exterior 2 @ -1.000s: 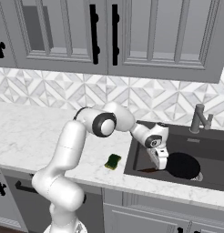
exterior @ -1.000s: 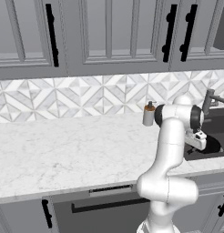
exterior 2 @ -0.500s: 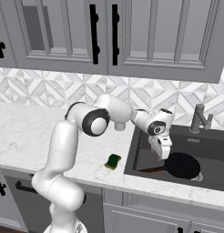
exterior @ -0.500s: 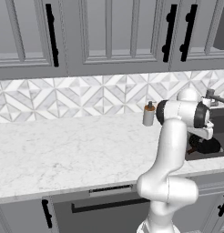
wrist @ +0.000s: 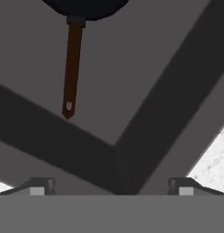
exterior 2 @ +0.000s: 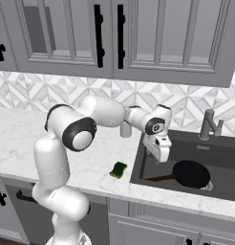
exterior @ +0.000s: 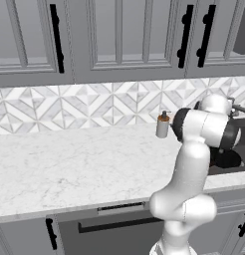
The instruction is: Pick the pan and sponge and place them into the sink. Then turn on the water.
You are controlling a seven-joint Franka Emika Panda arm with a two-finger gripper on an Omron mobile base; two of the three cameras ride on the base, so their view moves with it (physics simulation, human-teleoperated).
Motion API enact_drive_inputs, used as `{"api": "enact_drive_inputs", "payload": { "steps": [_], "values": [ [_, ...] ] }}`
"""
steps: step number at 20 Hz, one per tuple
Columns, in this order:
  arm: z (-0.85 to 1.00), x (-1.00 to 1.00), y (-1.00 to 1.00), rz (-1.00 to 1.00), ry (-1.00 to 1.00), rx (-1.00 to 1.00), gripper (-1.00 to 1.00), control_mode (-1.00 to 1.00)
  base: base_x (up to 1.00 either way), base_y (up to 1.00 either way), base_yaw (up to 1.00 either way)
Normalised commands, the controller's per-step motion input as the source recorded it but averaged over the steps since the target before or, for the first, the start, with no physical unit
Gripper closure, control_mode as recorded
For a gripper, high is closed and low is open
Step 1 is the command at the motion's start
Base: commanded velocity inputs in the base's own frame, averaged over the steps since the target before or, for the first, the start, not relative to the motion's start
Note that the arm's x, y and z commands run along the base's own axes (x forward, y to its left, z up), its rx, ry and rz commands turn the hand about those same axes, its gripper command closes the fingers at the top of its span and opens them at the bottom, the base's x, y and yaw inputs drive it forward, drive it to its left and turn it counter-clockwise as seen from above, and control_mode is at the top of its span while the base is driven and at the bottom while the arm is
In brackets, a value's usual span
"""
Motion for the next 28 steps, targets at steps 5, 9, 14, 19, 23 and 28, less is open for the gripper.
{"api": "enact_drive_inputs", "payload": {
  "steps": [5, 9, 14, 19, 23, 28],
  "values": [
    [0.57, -0.54, 0.60, 0.18, 0.03, 0.00, -1.00, -1.00, 0.00, 0.00, 0.00],
    [0.44, -0.68, 0.59, 0.24, 0.00, 0.00, -1.00, -1.00, 0.00, 0.00, 0.00],
    [0.39, -0.62, 0.62, 0.31, 0.02, 0.00, -1.00, -1.00, 0.00, 0.00, 0.00],
    [0.27, -0.63, 0.56, 0.29, 0.02, 0.02, -1.00, -1.00, 0.00, 0.00, 0.00],
    [0.03, -0.43, 0.54, 0.27, 0.00, 0.07, -1.00, -1.00, 0.00, 0.00, 0.00],
    [0.00, 0.03, 0.47, 0.20, 0.00, 0.12, -1.00, -1.00, 0.00, 0.00, 0.00]
  ]
}}
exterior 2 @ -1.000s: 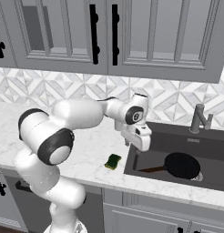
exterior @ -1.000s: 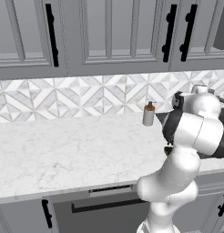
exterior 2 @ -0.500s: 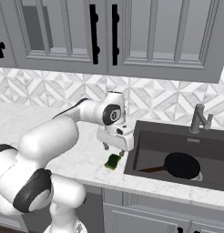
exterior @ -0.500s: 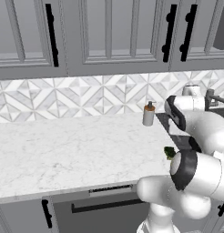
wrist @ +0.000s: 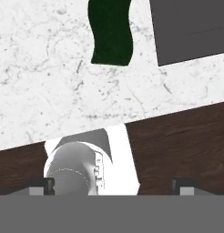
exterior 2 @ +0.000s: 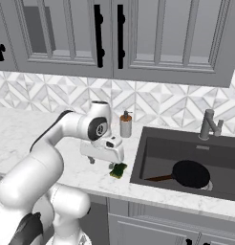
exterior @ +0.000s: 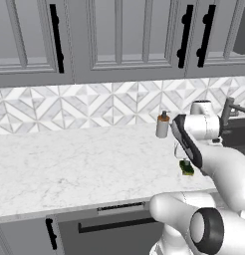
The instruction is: Pick the pan and sponge and place them into the sink. Then turn on the water.
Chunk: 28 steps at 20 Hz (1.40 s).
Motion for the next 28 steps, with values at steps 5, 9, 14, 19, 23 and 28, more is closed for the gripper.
{"api": "enact_drive_inputs", "payload": {
  "steps": [5, 9, 14, 19, 23, 28],
  "values": [
    [-0.01, 0.44, 0.05, 0.08, 0.00, 0.19, -1.00, -1.00, 0.00, 0.00, 0.00],
    [-0.02, 0.36, -0.10, 0.02, 0.00, 0.06, -1.00, -1.00, 0.00, 0.00, 0.00],
    [0.00, 0.15, -0.21, 0.00, 0.00, 0.00, -1.00, -1.00, 0.00, 0.00, 0.00],
    [-0.24, 0.24, -0.12, 0.00, 0.00, 0.00, -1.00, -1.00, 0.00, 0.00, 0.00],
    [-0.36, 0.29, -0.09, 0.00, 0.00, 0.02, -1.00, -1.00, 0.00, 0.00, 0.00],
    [-0.30, 0.16, -0.10, 0.00, 0.00, 0.02, -1.00, -1.00, 0.00, 0.00, 0.00]
  ]
}}
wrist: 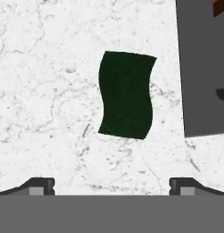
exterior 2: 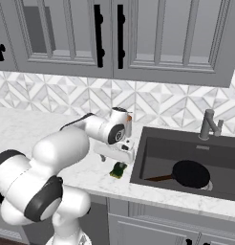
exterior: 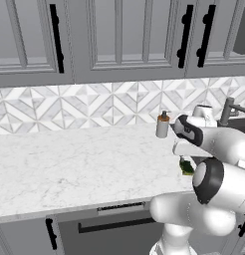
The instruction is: Pick the pan and sponge and place them into the sink. Then turn on the water.
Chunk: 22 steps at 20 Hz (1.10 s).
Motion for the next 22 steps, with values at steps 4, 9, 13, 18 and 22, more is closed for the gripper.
{"api": "enact_drive_inputs", "payload": {
  "steps": [4, 9, 13, 18, 22],
  "values": [
    [-0.25, 0.07, 0.00, 0.00, 0.00, 0.01, -1.00, -1.00, 0.00, 0.00, 0.00],
    [-0.39, 0.10, 0.00, 0.00, 0.00, 0.00, -1.00, -1.00, 0.00, 0.00, 0.00],
    [-0.35, 0.08, 0.00, 0.00, 0.00, 0.00, -1.00, -1.00, 0.00, 0.00, 0.00],
    [-0.24, 0.04, 0.00, 0.00, 0.00, 0.00, -1.00, -1.00, 0.00, 0.00, 0.00],
    [-0.09, 0.04, -0.01, 0.00, 0.00, 0.01, -1.00, -1.00, 0.00, 0.00, 0.00]
  ]
}}
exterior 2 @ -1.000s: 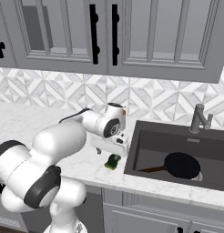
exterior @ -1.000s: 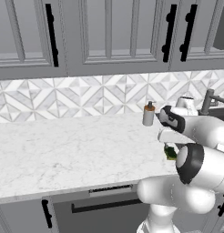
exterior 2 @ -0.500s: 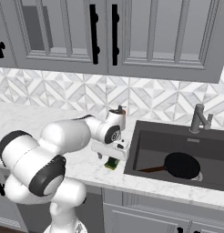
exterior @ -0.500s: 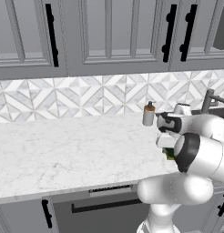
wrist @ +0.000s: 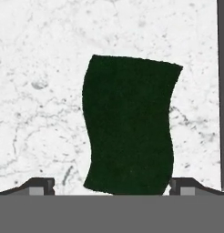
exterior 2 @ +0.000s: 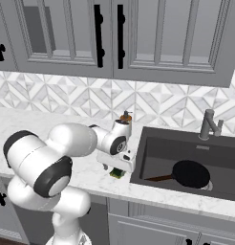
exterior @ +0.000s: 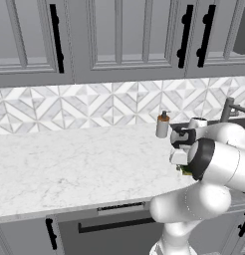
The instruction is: Pick the pan and sponge and place them into the sink. Then turn on the water.
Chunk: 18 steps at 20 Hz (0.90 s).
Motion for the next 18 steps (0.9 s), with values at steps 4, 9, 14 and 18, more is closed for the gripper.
{"api": "enact_drive_inputs", "payload": {
  "steps": [4, 9, 14, 18],
  "values": [
    [-0.08, 0.00, 0.00, 0.00, 0.00, 0.00, -1.00, -1.00, 0.00, 0.00, 0.00],
    [-0.01, 0.08, 0.00, 0.00, 0.00, 0.00, -1.00, -1.00, 0.00, 0.00, 0.00],
    [0.00, 0.13, -0.01, 0.00, 0.00, 0.00, -1.00, -1.00, 0.00, 0.00, 0.00],
    [0.00, 0.01, -0.02, 0.01, 0.00, 0.00, -1.00, -1.00, 0.00, 0.00, 0.00]
  ]
}}
